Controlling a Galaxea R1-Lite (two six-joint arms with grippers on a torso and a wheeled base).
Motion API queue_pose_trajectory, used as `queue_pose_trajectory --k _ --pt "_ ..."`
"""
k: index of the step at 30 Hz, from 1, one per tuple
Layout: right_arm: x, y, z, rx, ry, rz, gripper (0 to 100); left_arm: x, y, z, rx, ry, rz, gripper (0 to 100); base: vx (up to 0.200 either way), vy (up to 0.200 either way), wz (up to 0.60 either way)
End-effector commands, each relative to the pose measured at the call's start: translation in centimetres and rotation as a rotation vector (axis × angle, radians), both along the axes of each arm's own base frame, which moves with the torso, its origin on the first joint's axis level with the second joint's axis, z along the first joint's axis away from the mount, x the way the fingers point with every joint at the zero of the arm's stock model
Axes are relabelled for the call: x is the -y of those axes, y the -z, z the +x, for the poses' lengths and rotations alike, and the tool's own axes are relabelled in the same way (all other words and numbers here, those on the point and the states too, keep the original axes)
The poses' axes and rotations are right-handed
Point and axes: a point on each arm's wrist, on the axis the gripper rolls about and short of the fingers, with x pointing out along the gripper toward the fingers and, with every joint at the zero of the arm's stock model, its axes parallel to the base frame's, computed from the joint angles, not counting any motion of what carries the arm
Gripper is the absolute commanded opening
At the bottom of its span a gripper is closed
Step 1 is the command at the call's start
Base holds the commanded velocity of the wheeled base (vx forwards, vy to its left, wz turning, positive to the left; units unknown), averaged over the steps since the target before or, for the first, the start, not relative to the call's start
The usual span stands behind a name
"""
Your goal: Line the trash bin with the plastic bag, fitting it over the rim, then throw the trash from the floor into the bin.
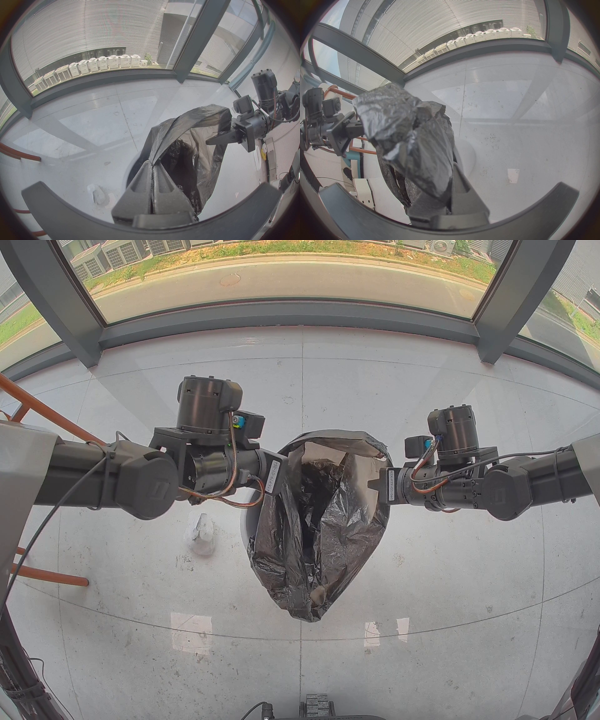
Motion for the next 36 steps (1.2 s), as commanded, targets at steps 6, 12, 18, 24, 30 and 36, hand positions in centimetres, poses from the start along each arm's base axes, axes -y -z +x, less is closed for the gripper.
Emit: queue_pose_trajectory --k 6,12,18,24,30,36 --pt "2.0 0.2 1.1 0.001 0.032 -0.009 0 -0.9 -1.3 0.0 0.025 -0.015 -0.017 0 0.000 0.000 0.00" --pt "2.9 0.8 2.0 0.007 0.056 -0.016 0 -0.8 -1.1 -0.1 0.017 -0.012 -0.012 0 0.000 0.000 0.00" --pt "2.8 1.1 2.1 0.009 0.044 -0.032 100 -0.8 -0.6 -0.2 0.004 -0.010 -0.005 0 0.000 0.000 0.00" --pt "2.4 0.4 0.4 0.003 0.001 -0.024 100 -0.8 -0.5 -0.1 0.003 -0.015 -0.004 0 0.000 0.000 0.00" --pt "3.6 -0.9 -2.7 -0.002 -0.014 -0.016 100 -2.3 -0.1 0.5 -0.012 -0.051 0.005 0 0.000 0.000 0.00" --pt "4.6 -2.6 -5.2 0.023 -0.015 0.002 100 -3.7 0.0 1.3 -0.008 -0.090 0.002 0 0.000 0.000 0.00"
